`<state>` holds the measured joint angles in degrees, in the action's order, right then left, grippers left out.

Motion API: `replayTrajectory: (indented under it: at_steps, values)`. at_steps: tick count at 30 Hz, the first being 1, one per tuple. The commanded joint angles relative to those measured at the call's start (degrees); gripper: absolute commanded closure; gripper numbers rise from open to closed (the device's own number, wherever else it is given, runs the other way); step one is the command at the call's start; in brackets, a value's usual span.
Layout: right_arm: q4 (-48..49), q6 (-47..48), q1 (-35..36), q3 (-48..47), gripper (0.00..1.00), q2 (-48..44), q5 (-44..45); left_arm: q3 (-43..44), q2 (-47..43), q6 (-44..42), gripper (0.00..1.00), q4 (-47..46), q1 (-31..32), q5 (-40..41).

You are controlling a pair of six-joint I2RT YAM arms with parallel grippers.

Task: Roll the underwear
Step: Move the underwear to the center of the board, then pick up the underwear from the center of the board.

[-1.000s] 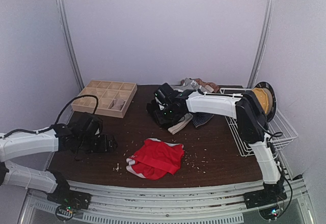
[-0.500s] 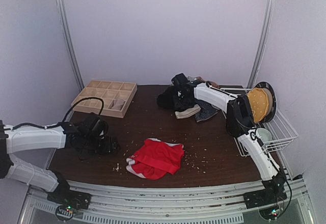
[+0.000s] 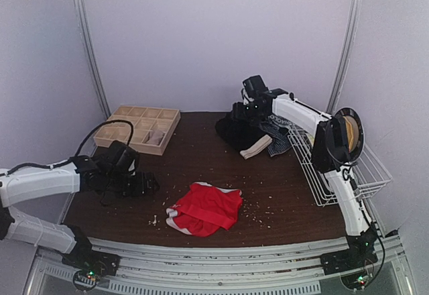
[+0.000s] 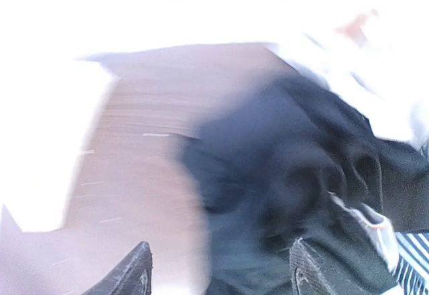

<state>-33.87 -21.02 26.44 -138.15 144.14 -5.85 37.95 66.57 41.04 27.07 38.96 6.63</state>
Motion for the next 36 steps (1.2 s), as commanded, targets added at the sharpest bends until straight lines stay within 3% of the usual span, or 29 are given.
replayTrajectory:
  at_steps: [1, 9, 15, 21, 25, 28, 32, 36]
  values:
    - [5.1, 2.7, 7.7, 7.4, 0.32, -15.7, -3.2, -4.0, -5.4, -1.6, 0.08, -6.3, -0.2, -7.8]
    - [15.7, 1.3, 20.8, 43.1, 0.34, -36.8, 4.3, -6.9, -1.5, -1.9, 0.13, -10.9, 4.0, -20.8]
    - [16.4, -0.6, 29.6, 58.9, 0.33, -46.3, 9.2, -7.4, 5.0, -1.4, 0.15, -16.1, 8.6, -23.7]
    - [14.8, -6.9, 36.1, 73.2, 0.3, -55.0, 15.9, -8.2, 11.3, -1.2, 0.42, -23.3, 8.9, -24.9]
    - [18.7, -12.4, 37.6, 84.8, 0.29, -64.0, 18.4, -9.1, 12.9, -1.2, 0.78, -26.7, 8.9, -24.8]
    - [21.5, -15.2, 38.6, 90.7, 0.29, -67.9, 19.2, -9.4, 13.1, -1.2, 0.99, -27.9, 8.9, -24.5]
    - [23.7, -19.2, 39.7, 94.0, 0.29, -65.4, 16.8, -9.6, 12.2, -1.5, 1.0, -28.6, 8.9, -24.1]
    - [32.3, -23.1, 40.0, 96.1, 0.29, -59.7, 12.3, -9.6, 10.5, -1.8, 1.0, -28.2, 8.9, -24.0]
